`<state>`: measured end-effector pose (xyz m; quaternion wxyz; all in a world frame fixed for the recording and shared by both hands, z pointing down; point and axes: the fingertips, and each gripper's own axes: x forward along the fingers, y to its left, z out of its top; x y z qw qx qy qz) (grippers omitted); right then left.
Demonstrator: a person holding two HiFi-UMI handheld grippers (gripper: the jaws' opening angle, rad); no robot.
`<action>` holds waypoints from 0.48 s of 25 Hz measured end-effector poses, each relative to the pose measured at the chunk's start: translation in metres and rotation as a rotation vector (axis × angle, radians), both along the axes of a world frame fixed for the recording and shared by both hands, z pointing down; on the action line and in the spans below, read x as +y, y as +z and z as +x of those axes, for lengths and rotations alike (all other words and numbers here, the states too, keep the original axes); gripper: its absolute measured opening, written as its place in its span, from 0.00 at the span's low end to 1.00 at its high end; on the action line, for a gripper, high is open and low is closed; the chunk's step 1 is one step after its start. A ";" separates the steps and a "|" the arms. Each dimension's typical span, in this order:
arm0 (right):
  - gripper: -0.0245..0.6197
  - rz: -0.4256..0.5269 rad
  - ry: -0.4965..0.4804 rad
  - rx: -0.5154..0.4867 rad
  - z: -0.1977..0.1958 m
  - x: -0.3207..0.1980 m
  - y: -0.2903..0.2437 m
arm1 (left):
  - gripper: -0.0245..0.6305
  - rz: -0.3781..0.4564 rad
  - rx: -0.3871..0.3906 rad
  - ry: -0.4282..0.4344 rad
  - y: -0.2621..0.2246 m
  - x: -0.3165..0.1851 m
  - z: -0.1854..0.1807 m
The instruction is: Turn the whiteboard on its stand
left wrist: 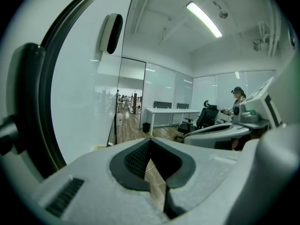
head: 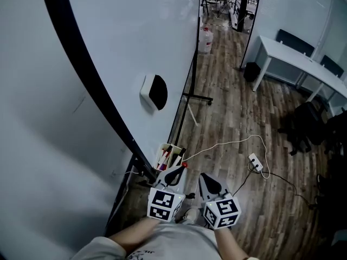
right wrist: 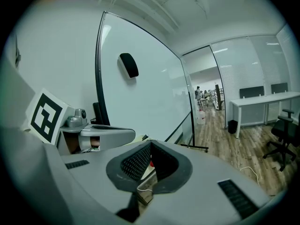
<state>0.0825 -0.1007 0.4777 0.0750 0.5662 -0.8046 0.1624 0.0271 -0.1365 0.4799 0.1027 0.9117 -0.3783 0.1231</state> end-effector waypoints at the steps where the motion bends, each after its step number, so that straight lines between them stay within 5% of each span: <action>1: 0.05 0.001 0.000 0.003 0.001 0.001 -0.001 | 0.05 -0.001 -0.003 0.001 0.000 0.000 0.001; 12: 0.05 0.009 -0.001 -0.004 0.000 0.000 -0.002 | 0.05 0.006 -0.028 0.027 0.004 0.000 0.004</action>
